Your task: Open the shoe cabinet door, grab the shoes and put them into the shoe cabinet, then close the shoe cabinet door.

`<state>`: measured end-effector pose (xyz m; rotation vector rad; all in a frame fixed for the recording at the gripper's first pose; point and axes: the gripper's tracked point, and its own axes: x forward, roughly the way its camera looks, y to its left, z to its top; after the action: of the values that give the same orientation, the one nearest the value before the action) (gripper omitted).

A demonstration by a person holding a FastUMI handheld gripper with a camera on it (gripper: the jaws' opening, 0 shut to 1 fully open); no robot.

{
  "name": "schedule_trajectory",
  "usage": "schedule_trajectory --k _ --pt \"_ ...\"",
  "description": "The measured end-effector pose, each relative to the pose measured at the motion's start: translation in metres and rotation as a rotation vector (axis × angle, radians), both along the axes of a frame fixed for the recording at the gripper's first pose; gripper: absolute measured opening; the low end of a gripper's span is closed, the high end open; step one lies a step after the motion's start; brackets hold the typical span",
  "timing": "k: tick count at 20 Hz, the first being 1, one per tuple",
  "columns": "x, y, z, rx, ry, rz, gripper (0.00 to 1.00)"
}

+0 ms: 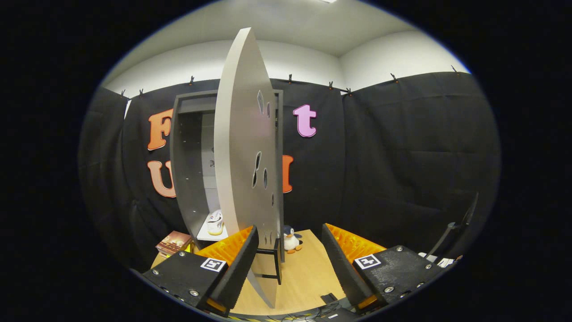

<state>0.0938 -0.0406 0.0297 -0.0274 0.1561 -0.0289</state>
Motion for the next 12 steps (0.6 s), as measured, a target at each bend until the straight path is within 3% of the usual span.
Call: schedule_trajectory --k 12 --pt "0.052 0.151 -0.005 0.067 -0.016 0.197 0.92"
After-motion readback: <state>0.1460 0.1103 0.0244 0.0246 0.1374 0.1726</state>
